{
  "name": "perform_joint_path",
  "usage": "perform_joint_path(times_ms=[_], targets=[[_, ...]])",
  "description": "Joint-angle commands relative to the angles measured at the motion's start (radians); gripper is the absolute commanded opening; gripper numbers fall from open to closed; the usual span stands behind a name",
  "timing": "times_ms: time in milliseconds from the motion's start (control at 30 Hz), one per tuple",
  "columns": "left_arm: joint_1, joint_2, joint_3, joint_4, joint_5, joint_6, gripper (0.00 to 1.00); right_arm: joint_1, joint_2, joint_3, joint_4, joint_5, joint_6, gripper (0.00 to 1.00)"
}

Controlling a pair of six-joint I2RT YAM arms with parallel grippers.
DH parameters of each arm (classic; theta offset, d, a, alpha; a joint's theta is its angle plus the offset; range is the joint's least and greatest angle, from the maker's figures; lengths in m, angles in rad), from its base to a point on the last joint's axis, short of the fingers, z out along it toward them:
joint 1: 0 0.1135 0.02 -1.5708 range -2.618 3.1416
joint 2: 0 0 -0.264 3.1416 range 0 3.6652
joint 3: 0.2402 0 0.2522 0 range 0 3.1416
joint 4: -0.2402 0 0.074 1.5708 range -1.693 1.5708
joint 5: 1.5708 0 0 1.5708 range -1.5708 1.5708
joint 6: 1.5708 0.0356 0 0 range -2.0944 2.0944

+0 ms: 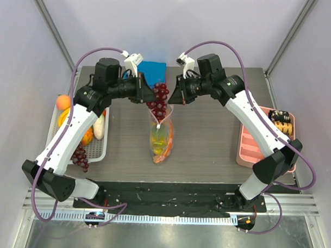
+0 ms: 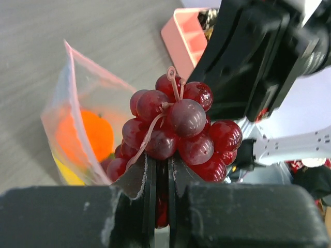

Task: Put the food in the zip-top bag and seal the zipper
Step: Place the fake fruit in the zipper food storage bag.

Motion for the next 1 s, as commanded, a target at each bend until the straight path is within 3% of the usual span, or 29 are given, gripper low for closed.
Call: perform_joint_path(times_ms=[0,200,333,500,567,633,733,767,967], targets=[[-0.003,-0.088,0.006,-0.062,0.053,0.051,0.0,-0.001,-0.046,0.024,0.05,0.02,-0.005,0.01],[-0.055,-0.03,0.023,-0.24,0.058,0.117,0.01,-0.001,-0.04,0.065,0.05,0.01,-0.028,0.01],[-0.061,-0.027,-0.008,-0.261,0.047,0.096,0.13,0.002,-0.046,0.074,0.053,-0.028,-0.048,0.01],[-0.061,-0.024,-0.004,-0.289,0.001,0.098,0.48,0.016,-0.063,0.065,0.051,-0.037,-0.085,0.01],[-0.055,-0.016,0.026,-0.309,-0.007,0.098,0.71,0.024,-0.065,0.064,0.05,-0.039,-0.09,0.01],[-0.036,-0.01,0.084,-0.324,0.015,0.113,0.82,0.03,-0.065,0.064,0.045,-0.042,-0.096,0.01],[-0.028,-0.006,0.174,-0.384,0.0,0.211,0.95,0.032,-0.069,0.062,0.039,-0.04,-0.113,0.01],[-0.026,-0.004,0.217,-0.409,-0.005,0.305,1.0,0.03,-0.075,0.058,0.036,-0.04,-0.116,0.01],[-0.02,-0.044,0.225,-0.562,0.041,0.723,1.0,0.033,-0.085,0.039,0.034,-0.046,-0.134,0.01]])
